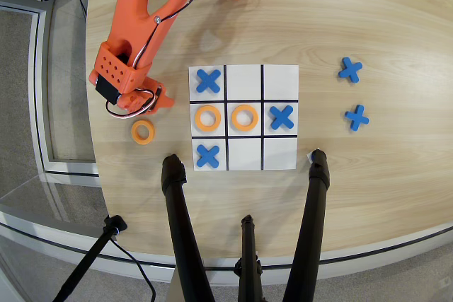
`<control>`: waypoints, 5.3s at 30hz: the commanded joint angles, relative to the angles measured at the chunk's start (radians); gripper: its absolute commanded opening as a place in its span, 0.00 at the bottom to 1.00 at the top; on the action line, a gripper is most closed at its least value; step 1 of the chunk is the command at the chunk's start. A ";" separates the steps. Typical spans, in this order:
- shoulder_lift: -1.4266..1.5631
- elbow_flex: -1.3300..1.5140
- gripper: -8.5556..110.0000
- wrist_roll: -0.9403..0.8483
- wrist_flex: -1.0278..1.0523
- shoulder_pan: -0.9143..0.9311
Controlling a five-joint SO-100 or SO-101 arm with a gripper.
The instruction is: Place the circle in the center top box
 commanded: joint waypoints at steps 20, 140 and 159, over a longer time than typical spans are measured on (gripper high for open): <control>0.021 0.005 0.07 -0.006 0.044 0.006; 0.307 -0.474 0.15 0.641 0.276 -0.638; 1.422 1.028 0.15 0.311 -0.006 -0.627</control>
